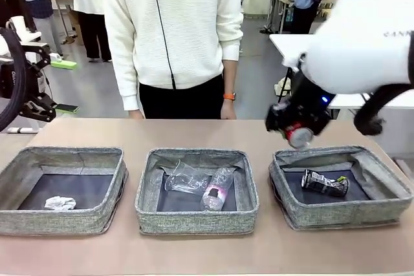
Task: Sort the waste into the appropriate baskets.
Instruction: Pick up the waste item pointed out by the person.
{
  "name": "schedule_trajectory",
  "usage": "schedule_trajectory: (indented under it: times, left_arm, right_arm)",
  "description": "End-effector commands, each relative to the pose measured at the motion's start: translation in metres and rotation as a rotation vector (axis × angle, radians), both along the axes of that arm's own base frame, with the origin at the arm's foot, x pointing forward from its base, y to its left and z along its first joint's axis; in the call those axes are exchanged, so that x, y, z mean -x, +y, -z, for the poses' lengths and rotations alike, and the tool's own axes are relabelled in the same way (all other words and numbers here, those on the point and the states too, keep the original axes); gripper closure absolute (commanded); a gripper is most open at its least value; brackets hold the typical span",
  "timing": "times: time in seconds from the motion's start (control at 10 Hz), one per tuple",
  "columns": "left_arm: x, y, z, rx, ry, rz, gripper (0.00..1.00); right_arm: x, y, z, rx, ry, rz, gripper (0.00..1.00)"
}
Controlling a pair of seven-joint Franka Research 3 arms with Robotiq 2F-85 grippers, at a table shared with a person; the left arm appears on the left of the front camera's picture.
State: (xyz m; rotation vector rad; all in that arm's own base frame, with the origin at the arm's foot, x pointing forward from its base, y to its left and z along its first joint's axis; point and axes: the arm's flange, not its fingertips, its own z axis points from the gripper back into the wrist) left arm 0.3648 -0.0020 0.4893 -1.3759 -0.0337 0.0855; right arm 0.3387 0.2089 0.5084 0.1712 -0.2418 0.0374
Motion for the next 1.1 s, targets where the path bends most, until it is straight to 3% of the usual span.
schedule_trajectory:
  times: [0.0, 0.1, 0.3, 0.7, 0.8, 1.0]
  left_arm:
    - [0.0, -0.001, -0.002, 0.024, -0.022, 0.0, 0.0]
    - [0.0, -0.001, -0.002, 0.024, -0.022, 0.0, 0.0]
    - [0.0, -0.001, -0.002, 0.024, -0.022, 0.0, 0.0]
    - [0.0, -0.001, -0.002, 0.024, -0.022, 0.0, 0.0]
    - [0.0, -0.001, -0.002, 0.024, -0.022, 0.0, 0.0]
    - [0.0, -0.001, -0.002, 0.024, -0.022, 0.0, 0.0]
  right_arm:
    - [-0.003, 0.073, -0.079, -0.011, -0.022, 0.027, 0.92]
    - [0.006, 0.101, -0.125, 0.0, -0.047, 0.057, 0.92]
    - [0.023, 0.132, -0.178, -0.002, -0.041, 0.093, 0.92]
    - [0.049, 0.145, -0.226, -0.067, -0.038, -0.008, 0.92]
    - [0.051, 0.144, -0.234, -0.08, -0.059, 0.026, 0.92]
    - [0.049, 0.145, -0.227, -0.074, -0.057, 0.013, 0.92]
